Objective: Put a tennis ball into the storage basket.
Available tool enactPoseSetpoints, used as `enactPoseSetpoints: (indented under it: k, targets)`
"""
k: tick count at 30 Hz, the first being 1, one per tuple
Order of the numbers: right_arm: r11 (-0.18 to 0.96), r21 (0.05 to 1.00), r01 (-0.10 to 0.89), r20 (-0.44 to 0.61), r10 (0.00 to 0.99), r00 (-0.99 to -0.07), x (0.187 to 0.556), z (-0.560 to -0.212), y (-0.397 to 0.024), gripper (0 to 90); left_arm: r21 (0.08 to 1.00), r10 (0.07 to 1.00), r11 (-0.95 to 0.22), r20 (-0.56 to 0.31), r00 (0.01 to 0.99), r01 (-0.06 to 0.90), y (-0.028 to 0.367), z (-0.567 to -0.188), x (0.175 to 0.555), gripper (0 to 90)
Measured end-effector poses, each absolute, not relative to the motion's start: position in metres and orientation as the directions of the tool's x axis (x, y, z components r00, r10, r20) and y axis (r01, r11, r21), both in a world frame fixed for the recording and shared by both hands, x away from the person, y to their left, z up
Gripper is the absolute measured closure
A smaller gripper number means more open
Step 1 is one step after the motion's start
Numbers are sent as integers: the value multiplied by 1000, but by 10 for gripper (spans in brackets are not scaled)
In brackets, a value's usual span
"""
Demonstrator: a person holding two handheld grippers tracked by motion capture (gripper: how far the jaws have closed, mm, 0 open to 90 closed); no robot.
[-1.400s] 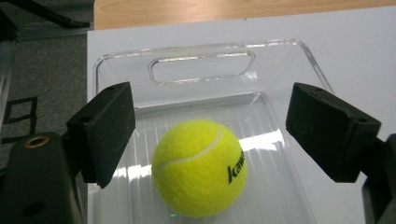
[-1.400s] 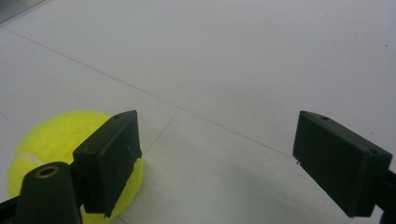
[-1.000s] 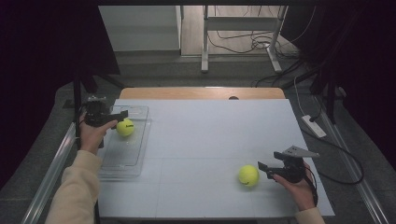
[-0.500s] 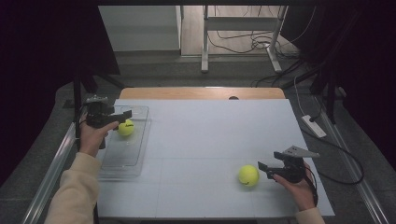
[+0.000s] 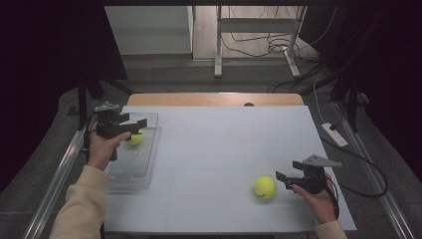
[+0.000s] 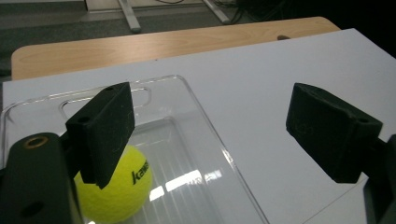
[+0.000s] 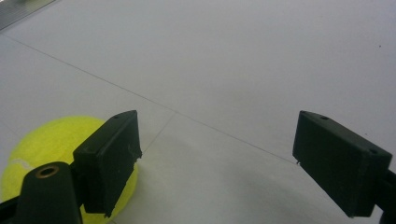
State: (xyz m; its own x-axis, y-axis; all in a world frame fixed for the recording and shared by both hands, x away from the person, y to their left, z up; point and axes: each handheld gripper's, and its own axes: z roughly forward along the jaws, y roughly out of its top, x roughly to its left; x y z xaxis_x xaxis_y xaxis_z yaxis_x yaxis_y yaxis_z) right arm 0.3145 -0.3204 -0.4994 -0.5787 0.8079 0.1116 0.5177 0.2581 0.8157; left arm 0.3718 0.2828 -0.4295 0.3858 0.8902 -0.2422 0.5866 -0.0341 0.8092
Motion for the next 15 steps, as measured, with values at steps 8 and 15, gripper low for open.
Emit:
enactPoseSetpoints:
  k: [8, 15]
  targets:
    - [260, 815, 518, 110, 808, -579, 315, -500, -320, 152, 813, 879, -57, -234, 416, 579, 275, -428, 370, 165]
    - [260, 814, 519, 108, 810, -576, 315, -500, -320, 152, 822, 859, -60, -246, 449, 566, 268, -426, 366, 165]
